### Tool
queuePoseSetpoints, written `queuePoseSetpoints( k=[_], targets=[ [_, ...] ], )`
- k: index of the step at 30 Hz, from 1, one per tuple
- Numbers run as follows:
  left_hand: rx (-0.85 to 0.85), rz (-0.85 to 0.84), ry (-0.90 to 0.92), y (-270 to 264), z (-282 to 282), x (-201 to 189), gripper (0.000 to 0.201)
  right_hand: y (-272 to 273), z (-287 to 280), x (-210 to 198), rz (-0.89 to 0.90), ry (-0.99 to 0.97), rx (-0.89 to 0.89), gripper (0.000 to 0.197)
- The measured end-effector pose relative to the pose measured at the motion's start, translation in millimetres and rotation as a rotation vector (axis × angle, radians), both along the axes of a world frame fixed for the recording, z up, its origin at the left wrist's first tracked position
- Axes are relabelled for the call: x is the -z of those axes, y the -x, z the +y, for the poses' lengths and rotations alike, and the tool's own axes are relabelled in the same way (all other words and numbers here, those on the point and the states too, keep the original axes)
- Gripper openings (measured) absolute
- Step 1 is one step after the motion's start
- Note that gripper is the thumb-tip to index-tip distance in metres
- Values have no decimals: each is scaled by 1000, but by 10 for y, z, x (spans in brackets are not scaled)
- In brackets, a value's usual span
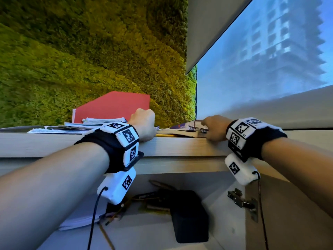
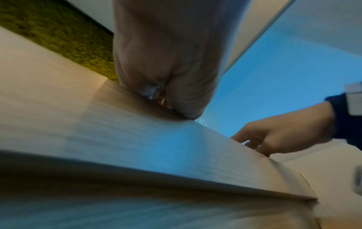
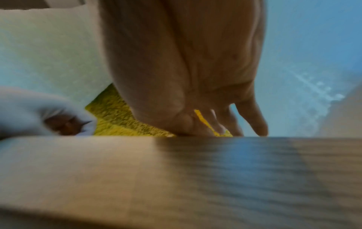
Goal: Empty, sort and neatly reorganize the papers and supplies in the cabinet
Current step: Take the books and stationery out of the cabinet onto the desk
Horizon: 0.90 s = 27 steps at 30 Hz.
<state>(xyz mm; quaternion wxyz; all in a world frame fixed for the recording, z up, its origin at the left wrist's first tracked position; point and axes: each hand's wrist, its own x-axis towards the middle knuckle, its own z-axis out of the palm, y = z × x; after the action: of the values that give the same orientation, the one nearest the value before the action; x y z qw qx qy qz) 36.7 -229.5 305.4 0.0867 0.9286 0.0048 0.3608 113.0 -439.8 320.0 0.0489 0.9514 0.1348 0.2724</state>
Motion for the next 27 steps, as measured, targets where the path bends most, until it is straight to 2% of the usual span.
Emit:
queuePoseSetpoints(
  k=[3, 5, 8, 11, 14, 16, 18, 20, 23, 25, 27],
  targets=[
    [39, -23, 7, -24, 36, 2, 15, 119, 144, 95, -180, -145, -228, 28],
    [16, -60, -29, -26, 44, 15, 20, 206, 284, 213, -260, -160, -358, 18],
    [-58, -119, -102, -54, 21, 37, 14, 216, 382, 256, -330, -189, -284, 16],
    [-95, -29, -78, -94, 34, 34, 23, 142, 384, 177, -257, -233, -172, 16],
    [-102, 152, -38, -165, 141, 21, 35, 73, 440, 109, -135, -266, -160, 23],
    [-71, 201, -13, -134, 178, 47, 42, 48, 538, 102, -31, -222, -162, 25],
    [-23, 157, 4, -74, 182, 79, 36, 65, 626, 108, 81, -189, -189, 29],
    [37, 46, 41, -11, 192, 138, 25, 115, 659, 135, 97, -215, -244, 29],
    [129, -93, 44, 57, 248, 233, 29, 268, 663, 318, -114, -355, -371, 27],
    [198, -131, 27, 103, 315, 277, 26, 352, 694, 508, -300, -414, -465, 25],
    [233, -164, 19, 176, 397, 318, 25, 430, 739, 688, -414, -442, -529, 22]
  ],
)
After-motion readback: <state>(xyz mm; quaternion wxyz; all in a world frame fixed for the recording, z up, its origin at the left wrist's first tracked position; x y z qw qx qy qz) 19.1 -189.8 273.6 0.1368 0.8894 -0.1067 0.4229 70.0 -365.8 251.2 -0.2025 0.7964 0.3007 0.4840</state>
